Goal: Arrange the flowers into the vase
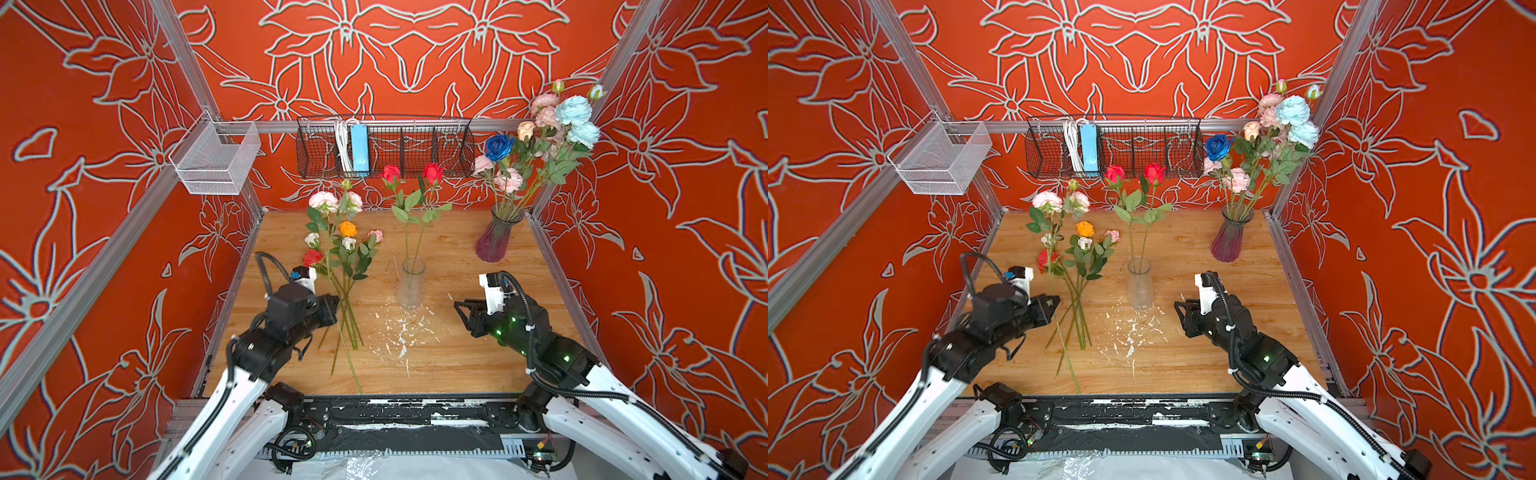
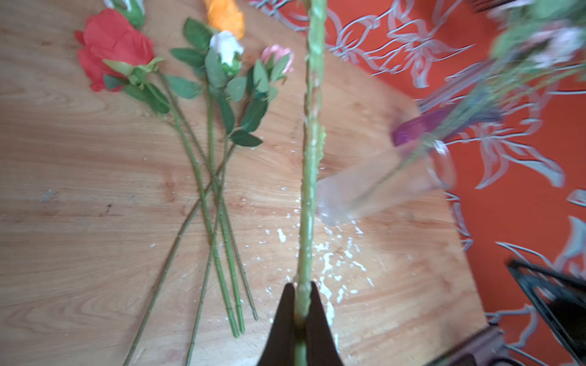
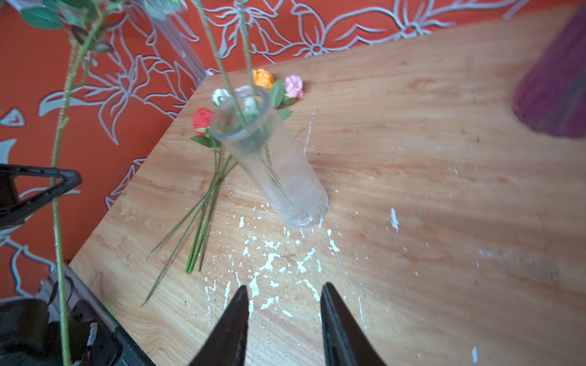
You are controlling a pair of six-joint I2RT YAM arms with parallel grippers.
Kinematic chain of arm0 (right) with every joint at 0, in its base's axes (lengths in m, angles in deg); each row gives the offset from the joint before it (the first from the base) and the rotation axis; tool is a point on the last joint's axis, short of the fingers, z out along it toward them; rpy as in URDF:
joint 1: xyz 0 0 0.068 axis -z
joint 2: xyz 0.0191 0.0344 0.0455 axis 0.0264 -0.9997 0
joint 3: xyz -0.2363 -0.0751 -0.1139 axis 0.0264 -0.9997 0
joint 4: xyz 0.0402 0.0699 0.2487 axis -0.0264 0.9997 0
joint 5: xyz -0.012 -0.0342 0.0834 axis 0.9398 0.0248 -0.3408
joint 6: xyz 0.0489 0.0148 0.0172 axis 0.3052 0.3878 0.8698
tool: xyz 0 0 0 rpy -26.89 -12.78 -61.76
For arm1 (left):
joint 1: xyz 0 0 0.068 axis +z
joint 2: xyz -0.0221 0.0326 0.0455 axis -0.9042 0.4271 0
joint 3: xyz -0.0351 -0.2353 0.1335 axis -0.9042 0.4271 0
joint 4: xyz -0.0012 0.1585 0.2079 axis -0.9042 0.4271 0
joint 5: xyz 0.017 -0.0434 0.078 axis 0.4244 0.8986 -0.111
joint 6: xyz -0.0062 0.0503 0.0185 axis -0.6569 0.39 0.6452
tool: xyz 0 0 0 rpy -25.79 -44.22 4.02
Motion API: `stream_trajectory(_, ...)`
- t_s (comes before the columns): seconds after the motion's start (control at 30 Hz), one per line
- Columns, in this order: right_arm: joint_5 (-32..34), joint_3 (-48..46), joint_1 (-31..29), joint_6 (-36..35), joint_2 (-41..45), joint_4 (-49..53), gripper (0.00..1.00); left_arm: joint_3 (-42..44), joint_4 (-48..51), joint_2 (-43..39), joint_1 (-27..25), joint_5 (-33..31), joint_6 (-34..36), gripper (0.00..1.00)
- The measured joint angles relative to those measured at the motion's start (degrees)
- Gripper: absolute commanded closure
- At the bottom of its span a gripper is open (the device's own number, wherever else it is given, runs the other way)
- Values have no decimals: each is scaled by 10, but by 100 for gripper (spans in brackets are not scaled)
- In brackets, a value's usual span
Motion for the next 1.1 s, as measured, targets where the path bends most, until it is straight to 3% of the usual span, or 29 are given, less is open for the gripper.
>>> stream_trajectory(0.13, -55, 49, 0, -14, -40, -11, 49, 32, -25, -116, 0, 33, 8, 100)
stream_trajectory(0.27, -130, 88, 0, -18, -63, -43, 47, 30, -98, -129, -1, 80, 24, 100)
stream_trajectory(0.4, -192, 132, -2, -17, -86, -89, 41, 1, -167, -51, -26, 121, 43, 100)
stream_trajectory(0.67, -254, 188, -7, -7, -118, -165, 36, -125, -263, 160, -195, 121, 120, 100)
stream_trajectory(0.97, -258, 189, -8, -5, -90, -186, 37, -207, -331, 304, -276, 102, 147, 100)
stream_trajectory(1.1, -235, 189, -8, -6, -91, -191, 45, -222, -347, 336, -301, 93, 153, 100)
